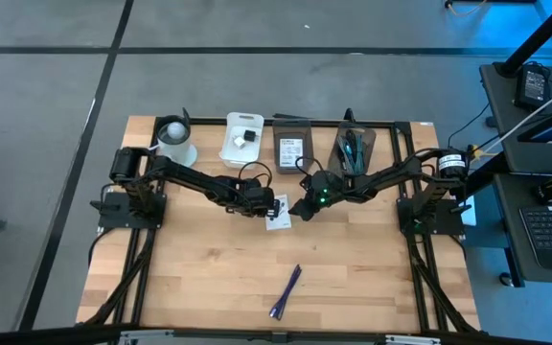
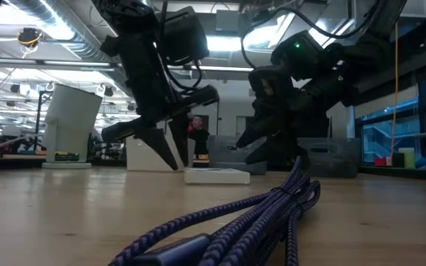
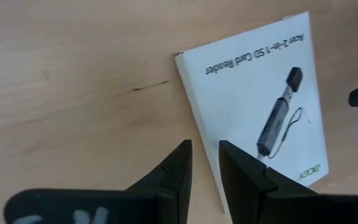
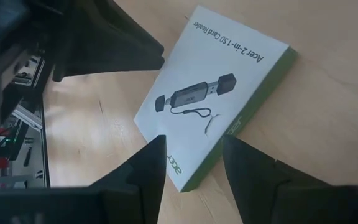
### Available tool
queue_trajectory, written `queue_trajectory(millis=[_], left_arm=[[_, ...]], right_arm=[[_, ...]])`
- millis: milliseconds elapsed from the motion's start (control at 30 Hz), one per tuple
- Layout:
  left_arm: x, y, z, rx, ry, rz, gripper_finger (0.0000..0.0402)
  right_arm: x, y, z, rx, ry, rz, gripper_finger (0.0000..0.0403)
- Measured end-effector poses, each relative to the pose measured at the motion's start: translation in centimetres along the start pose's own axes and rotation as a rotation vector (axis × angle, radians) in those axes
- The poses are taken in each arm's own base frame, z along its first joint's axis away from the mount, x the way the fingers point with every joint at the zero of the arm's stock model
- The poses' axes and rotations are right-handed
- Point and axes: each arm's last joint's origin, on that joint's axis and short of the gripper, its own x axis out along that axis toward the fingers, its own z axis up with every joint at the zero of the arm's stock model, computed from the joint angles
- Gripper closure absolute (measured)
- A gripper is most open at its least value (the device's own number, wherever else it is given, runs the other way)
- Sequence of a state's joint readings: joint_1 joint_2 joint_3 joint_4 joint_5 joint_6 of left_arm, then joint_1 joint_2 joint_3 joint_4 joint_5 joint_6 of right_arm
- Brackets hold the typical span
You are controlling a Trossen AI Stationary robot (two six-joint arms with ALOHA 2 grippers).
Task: Pick and place items into bin
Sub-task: Put the white card reader box into the left black bin
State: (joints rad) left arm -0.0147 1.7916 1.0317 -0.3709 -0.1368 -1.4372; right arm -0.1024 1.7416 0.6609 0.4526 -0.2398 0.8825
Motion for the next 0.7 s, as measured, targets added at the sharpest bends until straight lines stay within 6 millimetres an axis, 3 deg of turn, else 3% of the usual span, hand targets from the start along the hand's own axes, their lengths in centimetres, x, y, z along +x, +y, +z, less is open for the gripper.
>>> queue_trajectory(millis=[700], left_arm=[[0.65,-0.02,-0.08,0.009,-0.003,0.008,0.0327]], right_arm=[[-0.01,-0.25,-0.22,0.007,0.02,-0.025,0.0242]])
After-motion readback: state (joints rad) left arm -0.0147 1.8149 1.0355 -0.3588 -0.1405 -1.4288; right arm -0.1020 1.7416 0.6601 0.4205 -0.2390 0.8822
